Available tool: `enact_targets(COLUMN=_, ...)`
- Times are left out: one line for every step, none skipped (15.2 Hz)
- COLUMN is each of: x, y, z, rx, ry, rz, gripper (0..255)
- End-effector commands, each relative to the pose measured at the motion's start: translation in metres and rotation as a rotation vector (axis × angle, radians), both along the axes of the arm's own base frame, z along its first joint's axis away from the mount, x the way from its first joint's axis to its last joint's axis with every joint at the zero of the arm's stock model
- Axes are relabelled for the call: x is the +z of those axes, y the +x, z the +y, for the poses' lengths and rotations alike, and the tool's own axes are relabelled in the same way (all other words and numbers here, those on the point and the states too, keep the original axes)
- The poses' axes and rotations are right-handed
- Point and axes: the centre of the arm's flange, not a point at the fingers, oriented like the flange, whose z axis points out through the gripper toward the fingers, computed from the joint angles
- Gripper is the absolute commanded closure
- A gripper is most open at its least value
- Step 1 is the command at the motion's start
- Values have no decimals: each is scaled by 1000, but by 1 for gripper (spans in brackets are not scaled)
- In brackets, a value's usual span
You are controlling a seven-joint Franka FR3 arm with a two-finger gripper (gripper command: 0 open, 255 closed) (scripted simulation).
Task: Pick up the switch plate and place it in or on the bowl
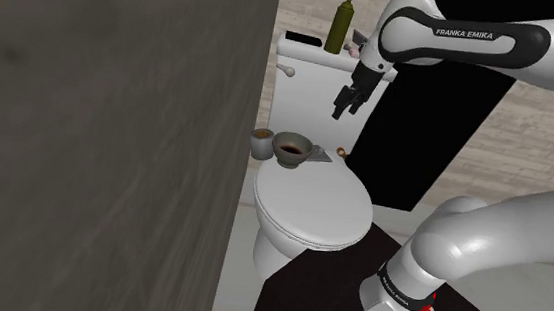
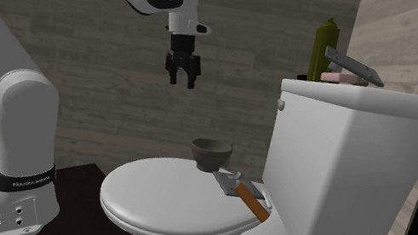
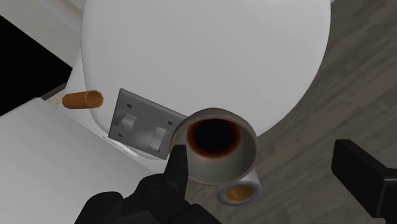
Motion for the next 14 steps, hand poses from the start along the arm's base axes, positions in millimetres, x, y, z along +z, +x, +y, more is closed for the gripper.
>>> enact_targets(x=-18, y=13, z=-13, rx=-5, ry=-1, rz=5, gripper=0)
enact_targets(x=-27, y=19, z=-21, rx=-7, ry=-1, rz=8, gripper=0)
enact_targets(x=-36, y=25, z=-29, rx=-10, ry=-2, rz=11, gripper=0)
enact_targets(x=-45, y=31, z=-36, rx=-13, ry=-2, rz=14, gripper=0)
enact_targets(x=-54, y=36, z=-44, rx=-15, ry=-2, rz=17, gripper=0)
enact_targets(x=-63, y=42, z=-52, rx=-18, ry=-2, rz=20, gripper=0)
enact_targets(x=-72, y=48, z=-60, rx=-20, ry=-3, rz=23, gripper=0)
enact_targets(x=-81, y=54, z=-67, rx=-23, ry=-3, rz=26, gripper=0)
enact_targets(x=-90, y=59, z=-75, rx=-25, ry=-3, rz=29, gripper=0)
enact_targets(x=-100, y=65, z=-83, rx=-28, ry=-4, rz=32, gripper=0)
enact_targets(x=-109, y=71, z=-91, rx=-30, ry=-4, rz=35, gripper=0)
enact_targets(x=-118, y=76, z=-99, rx=-33, ry=-4, rz=38, gripper=0)
enact_targets(x=-127, y=82, z=-107, rx=-35, ry=-4, rz=41, gripper=0)
enact_targets(x=-136, y=87, z=-115, rx=-38, ry=-5, rz=43, gripper=0)
